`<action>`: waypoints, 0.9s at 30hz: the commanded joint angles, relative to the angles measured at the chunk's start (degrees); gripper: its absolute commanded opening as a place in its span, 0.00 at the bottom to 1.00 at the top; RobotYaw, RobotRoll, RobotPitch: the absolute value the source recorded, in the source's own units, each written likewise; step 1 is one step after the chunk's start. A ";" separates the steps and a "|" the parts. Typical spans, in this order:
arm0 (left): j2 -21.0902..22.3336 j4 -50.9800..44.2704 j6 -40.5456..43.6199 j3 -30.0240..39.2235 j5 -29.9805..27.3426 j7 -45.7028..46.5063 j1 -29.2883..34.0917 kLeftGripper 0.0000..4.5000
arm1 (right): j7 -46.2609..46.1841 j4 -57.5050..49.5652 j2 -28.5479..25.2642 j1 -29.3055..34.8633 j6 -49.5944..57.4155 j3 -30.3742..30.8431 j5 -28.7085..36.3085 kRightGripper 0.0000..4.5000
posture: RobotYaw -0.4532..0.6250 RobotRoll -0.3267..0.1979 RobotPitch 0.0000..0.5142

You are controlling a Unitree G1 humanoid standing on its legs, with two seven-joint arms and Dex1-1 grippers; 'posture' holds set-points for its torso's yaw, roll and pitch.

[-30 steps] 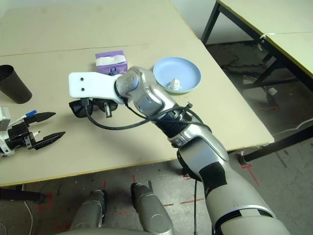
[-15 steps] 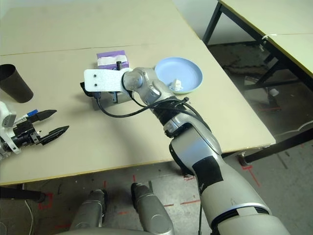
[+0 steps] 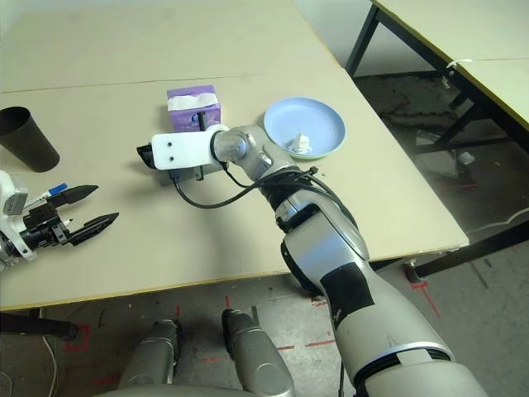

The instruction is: Organize and tidy the items on the table.

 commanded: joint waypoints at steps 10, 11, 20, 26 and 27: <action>-0.02 -1.24 0.14 0.09 -0.53 -0.65 0.64 1.00 | -3.03 4.64 0.12 -1.13 1.16 -0.57 -3.83 0.03 | 0.37 0.62 0.37; 0.01 -1.23 0.17 0.09 -0.50 -0.65 0.60 1.00 | -2.51 4.59 0.15 -0.99 1.24 -0.72 -3.61 0.03 | 0.37 0.62 0.37; 0.04 0.51 -0.29 -0.72 0.40 -1.18 -0.65 1.00 | 0.95 2.11 0.07 -0.39 2.60 -4.05 -0.29 0.50 | 0.36 0.62 0.37; -0.30 2.48 -0.67 -1.14 0.93 -1.58 -2.19 1.00 | 0.95 1.28 -1.07 -2.77 5.22 -9.95 4.13 0.99 | 0.34 0.62 0.36; -0.53 2.90 -0.73 -1.22 1.00 -1.39 -2.65 1.00 | 1.41 0.69 -1.05 -3.19 6.44 -12.12 6.30 0.99 | 0.34 0.62 0.37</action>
